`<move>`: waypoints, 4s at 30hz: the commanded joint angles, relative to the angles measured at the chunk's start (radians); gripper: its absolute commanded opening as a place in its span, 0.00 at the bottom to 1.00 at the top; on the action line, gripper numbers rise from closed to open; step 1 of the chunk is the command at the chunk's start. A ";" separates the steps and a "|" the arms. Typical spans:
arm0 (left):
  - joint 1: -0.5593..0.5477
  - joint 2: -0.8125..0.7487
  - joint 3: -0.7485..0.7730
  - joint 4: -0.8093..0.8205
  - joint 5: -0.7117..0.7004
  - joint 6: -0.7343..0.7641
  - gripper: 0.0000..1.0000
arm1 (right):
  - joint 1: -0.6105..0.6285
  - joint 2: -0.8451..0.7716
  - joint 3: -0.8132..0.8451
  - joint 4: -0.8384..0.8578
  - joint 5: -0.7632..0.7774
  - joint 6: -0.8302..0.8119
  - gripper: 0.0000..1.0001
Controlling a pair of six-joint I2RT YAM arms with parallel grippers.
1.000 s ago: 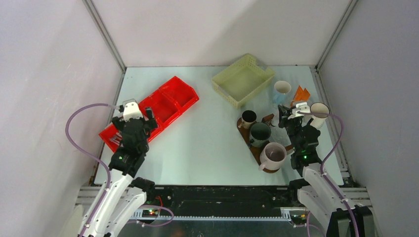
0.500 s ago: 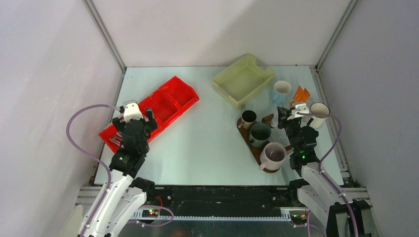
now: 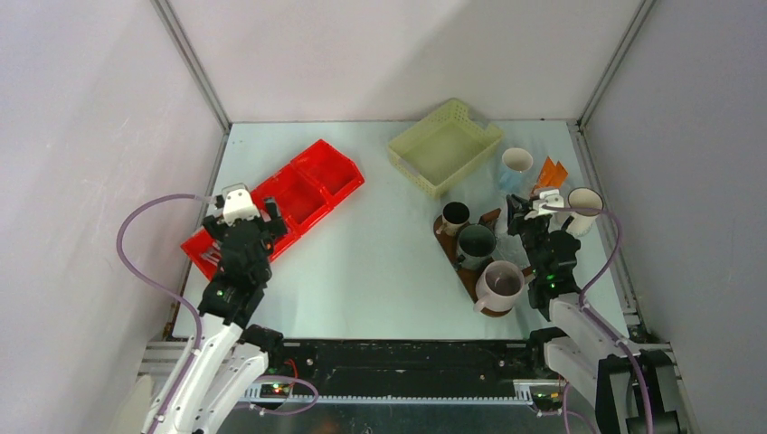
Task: Prepare toiletry sets of a toothbrush and toothpaste on the tray
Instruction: Place the toothpaste in the toothpaste holder, then pick up the toothpaste from the storage box.
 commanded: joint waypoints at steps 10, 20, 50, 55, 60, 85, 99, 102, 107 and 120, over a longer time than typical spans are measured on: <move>0.010 0.001 0.015 0.001 0.008 -0.035 1.00 | -0.003 -0.100 0.022 0.016 0.000 0.010 0.37; 0.009 0.194 0.202 -0.288 -0.076 -0.278 1.00 | 0.023 -0.282 0.116 -0.105 0.116 0.099 0.67; 0.147 0.748 0.335 -0.468 0.028 -0.630 0.65 | 0.091 -0.460 0.161 -0.241 0.286 0.161 0.86; 0.160 0.784 0.322 -0.456 0.036 -0.650 0.62 | 0.095 -0.460 0.161 -0.241 0.289 0.158 0.86; 0.170 0.817 0.314 -0.442 0.059 -0.655 0.62 | 0.098 -0.462 0.161 -0.242 0.292 0.150 0.86; 0.250 0.837 0.307 -0.370 0.130 -0.752 0.57 | 0.107 -0.457 0.161 -0.241 0.279 0.141 0.88; 0.274 0.941 0.301 -0.334 0.151 -0.779 0.41 | 0.109 -0.452 0.161 -0.242 0.275 0.139 0.88; 0.275 0.936 0.302 -0.338 0.154 -0.779 0.36 | 0.109 -0.452 0.162 -0.241 0.273 0.138 0.88; 0.276 0.878 0.302 -0.350 0.155 -0.762 0.22 | 0.112 -0.452 0.161 -0.238 0.269 0.138 0.88; 0.269 0.591 0.310 -0.359 0.231 -0.686 0.08 | 0.156 -0.462 0.173 -0.249 0.270 0.101 0.89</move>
